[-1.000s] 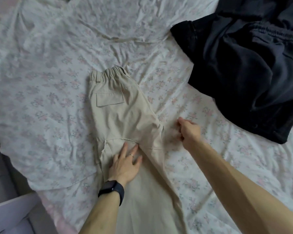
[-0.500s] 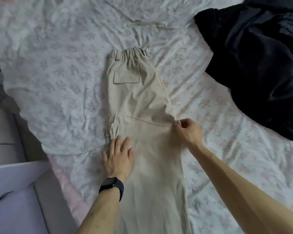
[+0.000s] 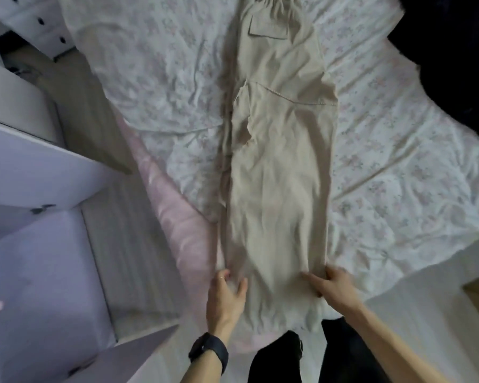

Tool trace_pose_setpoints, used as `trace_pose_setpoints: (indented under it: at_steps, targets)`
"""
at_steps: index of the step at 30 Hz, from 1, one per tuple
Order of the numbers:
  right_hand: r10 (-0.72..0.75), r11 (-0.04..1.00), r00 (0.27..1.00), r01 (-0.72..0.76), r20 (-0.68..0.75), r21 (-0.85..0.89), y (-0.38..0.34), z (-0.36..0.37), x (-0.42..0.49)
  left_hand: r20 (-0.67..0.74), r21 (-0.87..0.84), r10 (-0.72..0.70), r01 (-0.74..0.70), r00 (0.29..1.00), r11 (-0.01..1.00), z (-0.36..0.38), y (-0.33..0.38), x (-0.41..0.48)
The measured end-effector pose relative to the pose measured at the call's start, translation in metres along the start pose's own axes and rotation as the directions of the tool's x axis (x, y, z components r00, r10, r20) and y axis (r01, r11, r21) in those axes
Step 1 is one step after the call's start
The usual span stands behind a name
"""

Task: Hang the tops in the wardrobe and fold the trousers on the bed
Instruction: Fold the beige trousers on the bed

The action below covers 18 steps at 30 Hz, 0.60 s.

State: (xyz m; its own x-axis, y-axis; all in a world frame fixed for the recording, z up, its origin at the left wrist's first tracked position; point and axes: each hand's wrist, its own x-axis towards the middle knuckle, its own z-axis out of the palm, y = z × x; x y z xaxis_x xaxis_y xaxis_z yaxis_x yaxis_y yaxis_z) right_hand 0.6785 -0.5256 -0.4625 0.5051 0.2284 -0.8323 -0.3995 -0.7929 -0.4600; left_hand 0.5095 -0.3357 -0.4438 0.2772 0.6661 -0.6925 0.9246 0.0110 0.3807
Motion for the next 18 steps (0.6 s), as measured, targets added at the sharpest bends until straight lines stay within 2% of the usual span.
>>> trace_pose_setpoints:
  at_steps: [2,4,7,11,15,18]
  targets:
    - [0.034,0.999,0.999,-0.036,0.039,0.031,0.033,0.021,-0.021,0.071,0.01,0.006,-0.007,0.997,1.0,0.006,-0.033,-0.013]
    - [0.073,0.996,0.996,-0.076,0.057,0.045,0.055,0.031,-0.032,0.037,0.047,0.026,-0.028,0.999,0.998,0.009,-0.049,-0.015]
    - [0.101,0.995,0.995,-0.101,-0.009,0.016,0.081,0.044,-0.046,0.057,0.059,-0.039,0.035,0.998,0.998,0.004,-0.065,-0.014]
    - [0.062,0.993,0.997,-0.066,-0.047,-0.101,0.104,0.058,-0.067,0.151,0.152,-0.003,-0.02,0.989,0.988,-0.003,-0.087,-0.015]
    - [0.031,0.991,0.999,-0.035,-0.03,-0.13,0.12,0.074,-0.082,0.012,0.041,0.067,-0.067,0.998,0.997,-0.017,-0.121,-0.016]
    - [-0.057,0.982,0.994,0.04,-0.09,-0.184,0.12,0.083,-0.076,0.067,0.167,0.083,-0.093,0.994,0.982,-0.022,-0.139,-0.006]
